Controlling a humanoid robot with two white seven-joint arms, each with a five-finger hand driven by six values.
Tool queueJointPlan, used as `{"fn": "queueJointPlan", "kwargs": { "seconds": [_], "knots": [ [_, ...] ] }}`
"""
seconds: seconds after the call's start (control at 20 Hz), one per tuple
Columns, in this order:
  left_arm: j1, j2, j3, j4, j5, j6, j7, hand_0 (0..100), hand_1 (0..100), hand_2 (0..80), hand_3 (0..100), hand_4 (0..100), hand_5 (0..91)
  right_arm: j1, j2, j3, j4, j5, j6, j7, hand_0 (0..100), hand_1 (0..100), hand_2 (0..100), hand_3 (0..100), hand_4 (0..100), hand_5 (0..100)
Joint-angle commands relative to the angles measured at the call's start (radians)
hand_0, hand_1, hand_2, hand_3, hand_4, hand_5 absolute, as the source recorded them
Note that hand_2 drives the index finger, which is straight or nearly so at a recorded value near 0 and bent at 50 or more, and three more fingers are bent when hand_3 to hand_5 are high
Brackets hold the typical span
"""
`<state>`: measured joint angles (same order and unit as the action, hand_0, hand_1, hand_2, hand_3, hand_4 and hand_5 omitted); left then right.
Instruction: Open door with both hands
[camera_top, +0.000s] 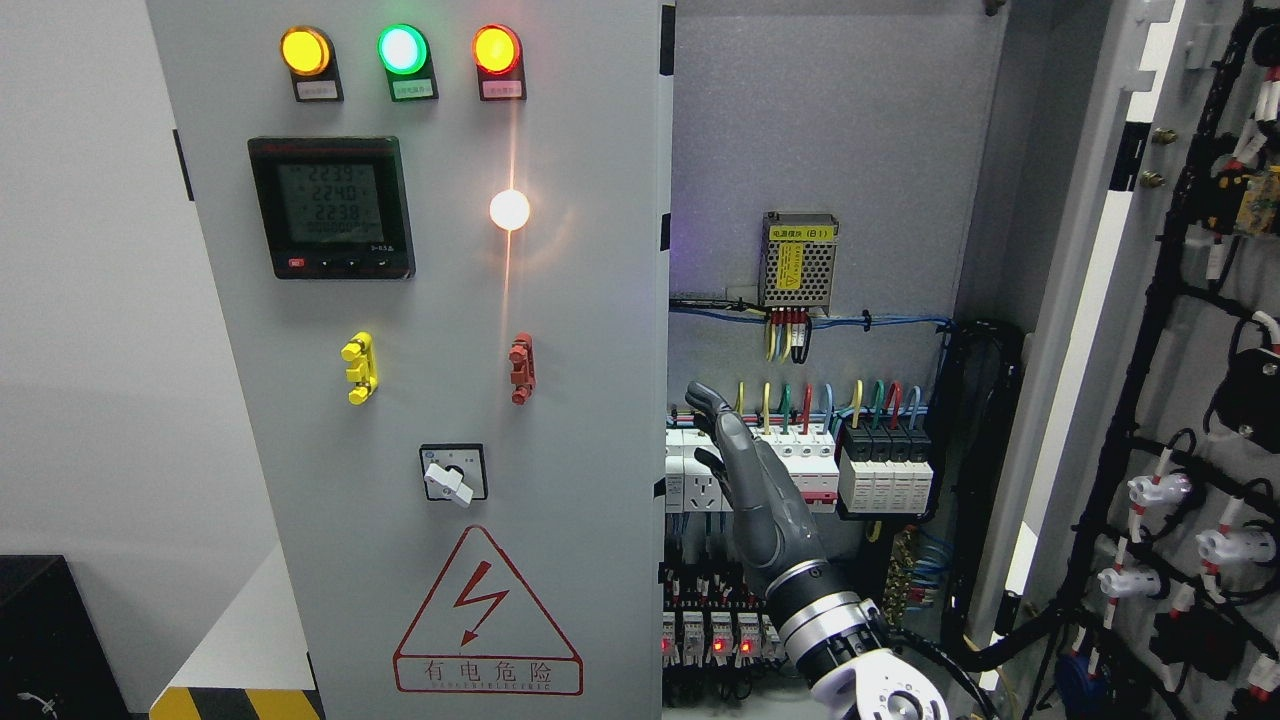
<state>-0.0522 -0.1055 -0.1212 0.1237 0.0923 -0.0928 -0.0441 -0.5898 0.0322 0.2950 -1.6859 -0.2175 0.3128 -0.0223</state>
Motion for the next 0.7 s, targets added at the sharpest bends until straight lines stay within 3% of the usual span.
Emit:
{"fn": "queueJointPlan", "kwargs": {
  "seconds": [0.0,0.5,0.65],
  "knots": [
    [0.0,-0.002,0.0,-0.001,0.0,-0.001,0.0,0,0,0.0,0,0,0.0,-0.042,0.002,-0.022,0.06,-0.056,0.026,-0.001,0,0,0,0,0,0],
    [0.0,-0.002,0.0,-0.001,0.0,-0.001,0.001,0,0,0.0,0,0,0.0,-0.058,0.003,-0.022,0.066,-0.085,0.065,0.002,0,0,0,0,0,0],
    [0.0,-0.002,0.0,-0.001,0.0,-0.001,0.001,0,0,0.0,0,0,0.0,-0.062,0.003,-0.028,0.086,-0.091,0.065,0.051,0,0,0,0,0,0]
  ]
}}
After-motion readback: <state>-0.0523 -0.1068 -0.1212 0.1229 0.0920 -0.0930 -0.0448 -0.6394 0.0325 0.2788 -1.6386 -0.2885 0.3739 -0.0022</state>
